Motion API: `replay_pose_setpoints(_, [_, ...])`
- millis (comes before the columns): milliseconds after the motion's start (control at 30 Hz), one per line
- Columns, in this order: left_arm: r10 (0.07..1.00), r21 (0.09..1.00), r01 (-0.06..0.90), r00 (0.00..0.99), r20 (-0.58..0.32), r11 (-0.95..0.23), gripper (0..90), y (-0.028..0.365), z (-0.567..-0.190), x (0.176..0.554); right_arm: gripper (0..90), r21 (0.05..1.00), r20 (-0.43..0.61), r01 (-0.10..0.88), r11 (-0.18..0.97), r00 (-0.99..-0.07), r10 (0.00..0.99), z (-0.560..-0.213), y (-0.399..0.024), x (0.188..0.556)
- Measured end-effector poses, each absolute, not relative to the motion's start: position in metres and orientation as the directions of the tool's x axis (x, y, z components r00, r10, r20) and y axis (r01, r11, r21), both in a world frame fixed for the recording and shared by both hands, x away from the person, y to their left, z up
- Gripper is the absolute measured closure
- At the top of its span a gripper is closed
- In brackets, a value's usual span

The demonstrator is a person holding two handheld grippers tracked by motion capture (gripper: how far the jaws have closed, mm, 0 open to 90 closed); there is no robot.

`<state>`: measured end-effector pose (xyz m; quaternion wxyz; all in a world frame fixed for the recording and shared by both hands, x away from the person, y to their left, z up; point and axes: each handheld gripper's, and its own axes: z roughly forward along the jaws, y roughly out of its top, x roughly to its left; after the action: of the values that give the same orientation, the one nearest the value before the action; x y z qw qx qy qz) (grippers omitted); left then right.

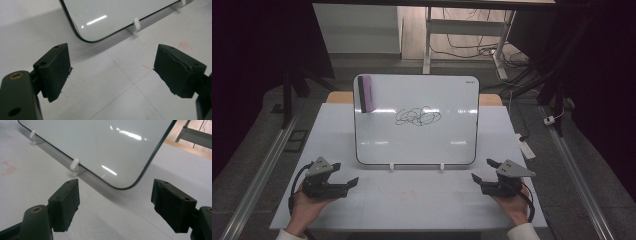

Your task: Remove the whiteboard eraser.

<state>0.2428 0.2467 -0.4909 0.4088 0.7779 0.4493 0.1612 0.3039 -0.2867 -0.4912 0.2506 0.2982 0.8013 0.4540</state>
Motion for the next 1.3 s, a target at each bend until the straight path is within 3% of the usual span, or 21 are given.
replay_pose_setpoints(467, [0.823,0.803,0.547,0.553,-0.133,-0.238,15.7,0.238,-0.456,0.255,22.5,0.874,-0.137,0.248,0.419,-0.701,0.7,-0.493,-0.282,0.306])
replay_pose_setpoints(1067, [0.84,0.805,0.562,0.516,-0.165,-0.187,18.8,0.233,-0.408,0.325,21.6,0.87,-0.134,0.257,0.421,-0.699,0.703,-0.498,-0.284,0.306])
replay_pose_setpoints(1300, [0.859,0.828,0.534,0.493,-0.139,-0.173,20.8,0.23,-0.385,0.353,21.6,0.863,-0.136,0.265,0.429,-0.697,0.704,-0.5,-0.284,0.307])
